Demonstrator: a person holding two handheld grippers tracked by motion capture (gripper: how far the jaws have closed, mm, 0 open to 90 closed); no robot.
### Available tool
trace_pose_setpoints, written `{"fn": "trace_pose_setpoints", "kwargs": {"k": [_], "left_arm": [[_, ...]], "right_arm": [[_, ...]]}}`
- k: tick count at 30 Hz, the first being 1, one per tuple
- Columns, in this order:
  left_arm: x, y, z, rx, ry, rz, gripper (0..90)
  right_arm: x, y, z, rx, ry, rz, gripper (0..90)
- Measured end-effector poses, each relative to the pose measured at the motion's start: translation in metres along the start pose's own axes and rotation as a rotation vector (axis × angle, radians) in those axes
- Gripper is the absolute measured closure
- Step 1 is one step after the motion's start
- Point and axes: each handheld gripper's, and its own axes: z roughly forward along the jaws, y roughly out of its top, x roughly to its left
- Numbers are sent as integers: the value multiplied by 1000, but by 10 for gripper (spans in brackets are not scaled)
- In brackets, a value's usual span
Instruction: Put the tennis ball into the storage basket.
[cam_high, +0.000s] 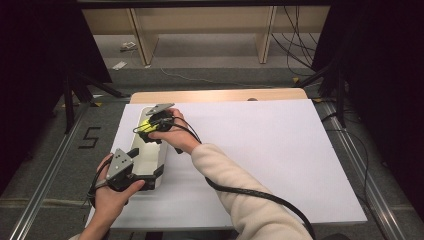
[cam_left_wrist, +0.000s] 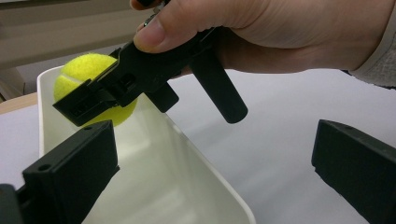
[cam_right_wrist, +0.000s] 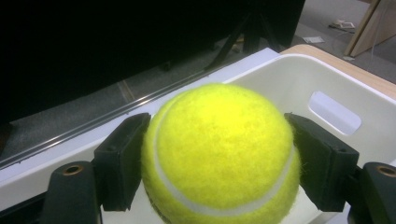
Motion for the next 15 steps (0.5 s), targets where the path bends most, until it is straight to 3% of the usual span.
{"fn": "trace_pose_setpoints", "kwargs": {"k": [15], "left_arm": [[0, 0, 0, 1, 1, 0, 0]], "right_arm": [[0, -2, 3, 2, -5, -1, 262]]}}
